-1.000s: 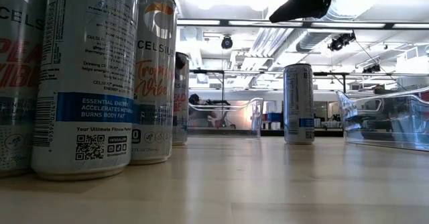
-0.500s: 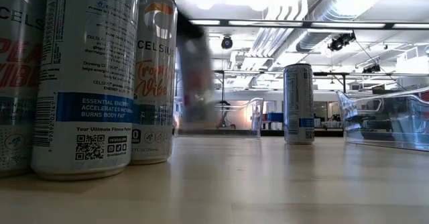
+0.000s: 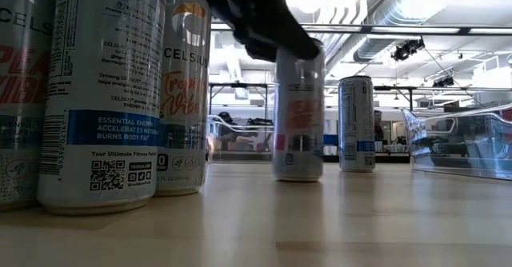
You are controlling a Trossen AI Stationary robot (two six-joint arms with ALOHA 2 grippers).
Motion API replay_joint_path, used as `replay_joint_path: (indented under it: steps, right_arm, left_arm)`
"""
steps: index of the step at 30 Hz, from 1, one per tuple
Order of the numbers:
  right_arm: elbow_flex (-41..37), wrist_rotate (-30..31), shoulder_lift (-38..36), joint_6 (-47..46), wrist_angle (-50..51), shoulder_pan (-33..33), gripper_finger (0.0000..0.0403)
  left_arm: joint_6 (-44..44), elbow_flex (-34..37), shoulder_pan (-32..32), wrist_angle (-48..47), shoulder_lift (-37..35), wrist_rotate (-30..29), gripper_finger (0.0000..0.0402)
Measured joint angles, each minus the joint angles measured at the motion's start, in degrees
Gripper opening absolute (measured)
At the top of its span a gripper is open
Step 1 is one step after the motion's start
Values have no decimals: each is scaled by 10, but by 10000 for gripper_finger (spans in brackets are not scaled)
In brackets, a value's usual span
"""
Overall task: Sort soda cans
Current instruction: Put the white-pink soda can into the right transparent bin
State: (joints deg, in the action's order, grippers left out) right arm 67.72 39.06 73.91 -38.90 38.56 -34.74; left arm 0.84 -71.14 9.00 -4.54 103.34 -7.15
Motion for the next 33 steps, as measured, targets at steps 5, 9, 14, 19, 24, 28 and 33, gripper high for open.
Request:
replay_joint_path:
  steps: [5,9,14,19,24,28,33]
  right_arm:
    - [0,0,0,-12,11,0,353]
    - [0,0,0,-12,11,0,353]
    - [-1,6,10,-12,11,1,353]
    - [-1,12,45,1,9,13,353]
    - [-1,-12,91,42,-34,39,353]
    - [-1,-47,129,100,-97,63,353]
    - [-1,-52,151,120,-121,93,353]
  left_arm:
    - [-2,-8,2,2,9,0,271]
    - [-4,-8,2,1,9,16,316]
    - [-6,-8,-2,12,7,70,340]
    - [-2,-7,-1,0,-18,84,343]
    - [3,-7,0,-26,-70,81,345]
    - [3,18,0,-32,-127,56,345]
    - [-24,88,6,-40,-202,-23,345]
